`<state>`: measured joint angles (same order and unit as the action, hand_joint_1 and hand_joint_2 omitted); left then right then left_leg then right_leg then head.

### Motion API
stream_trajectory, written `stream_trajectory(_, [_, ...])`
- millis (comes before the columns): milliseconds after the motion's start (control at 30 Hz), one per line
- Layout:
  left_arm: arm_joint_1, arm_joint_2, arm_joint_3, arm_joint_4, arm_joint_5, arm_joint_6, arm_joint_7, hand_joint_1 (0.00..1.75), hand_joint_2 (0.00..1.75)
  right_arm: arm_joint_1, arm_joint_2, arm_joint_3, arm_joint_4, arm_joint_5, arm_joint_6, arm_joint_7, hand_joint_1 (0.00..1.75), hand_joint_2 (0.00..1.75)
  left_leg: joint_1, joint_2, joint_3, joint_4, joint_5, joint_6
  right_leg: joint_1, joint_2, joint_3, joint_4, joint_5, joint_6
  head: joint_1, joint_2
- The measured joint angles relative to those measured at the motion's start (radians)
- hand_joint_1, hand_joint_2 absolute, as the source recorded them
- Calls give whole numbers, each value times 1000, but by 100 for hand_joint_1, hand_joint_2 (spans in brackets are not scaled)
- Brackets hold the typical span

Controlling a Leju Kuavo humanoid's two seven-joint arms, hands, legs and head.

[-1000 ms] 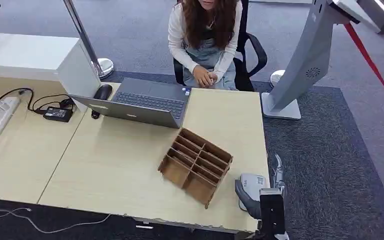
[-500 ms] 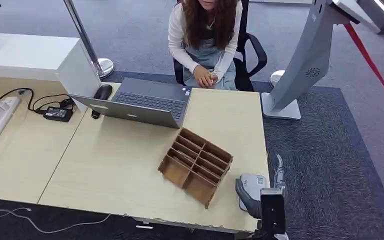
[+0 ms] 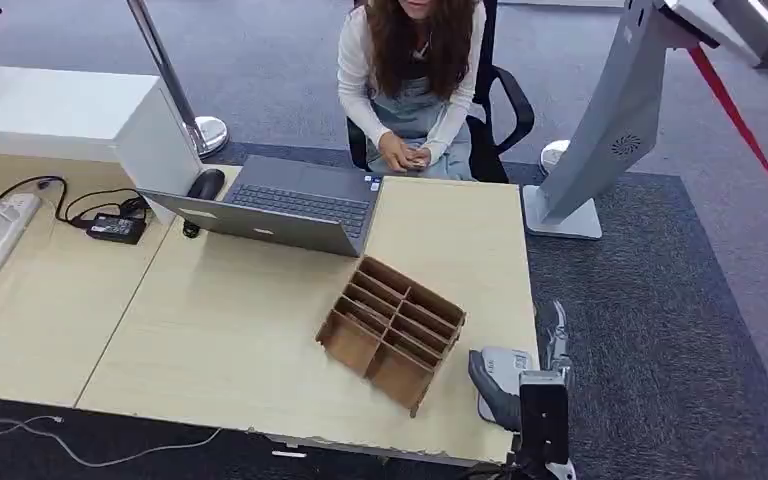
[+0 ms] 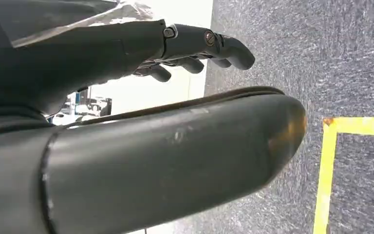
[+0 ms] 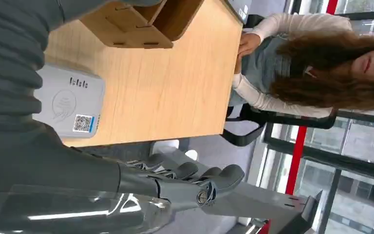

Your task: Pass the card to the sensor for recognition and then transmit it.

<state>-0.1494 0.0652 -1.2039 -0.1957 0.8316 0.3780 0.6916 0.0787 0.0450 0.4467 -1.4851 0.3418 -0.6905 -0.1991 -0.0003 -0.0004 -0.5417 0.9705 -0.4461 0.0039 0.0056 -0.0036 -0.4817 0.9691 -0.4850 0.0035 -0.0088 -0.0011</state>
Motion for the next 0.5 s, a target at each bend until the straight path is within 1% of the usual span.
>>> stream_trajectory(200, [-1, 0, -5, 0, 14, 3, 0, 0, 0, 0, -8, -3, 0, -90, 0, -8, 0, 175, 0, 0, 0, 0, 0, 0, 0, 0, 0, 0, 0, 0, 0, 0])
stream_trajectory(333, [-2, 0, -10, 0, 17, 8, 0, 0, 0, 0, -10, -3, 0, -93, 0, -19, 0, 175, 0, 0, 0, 0, 0, 0, 0, 0, 0, 0, 0, 0, 0, 0])
stream_trajectory(500, [-3, 0, -18, 0, 24, 8, 0, 0, 0, 0, -10, -3, 0, -87, 0, -11, 0, 175, 0, 0, 0, 0, 0, 0, 0, 0, 0, 0, 0, 0, 0, 0])
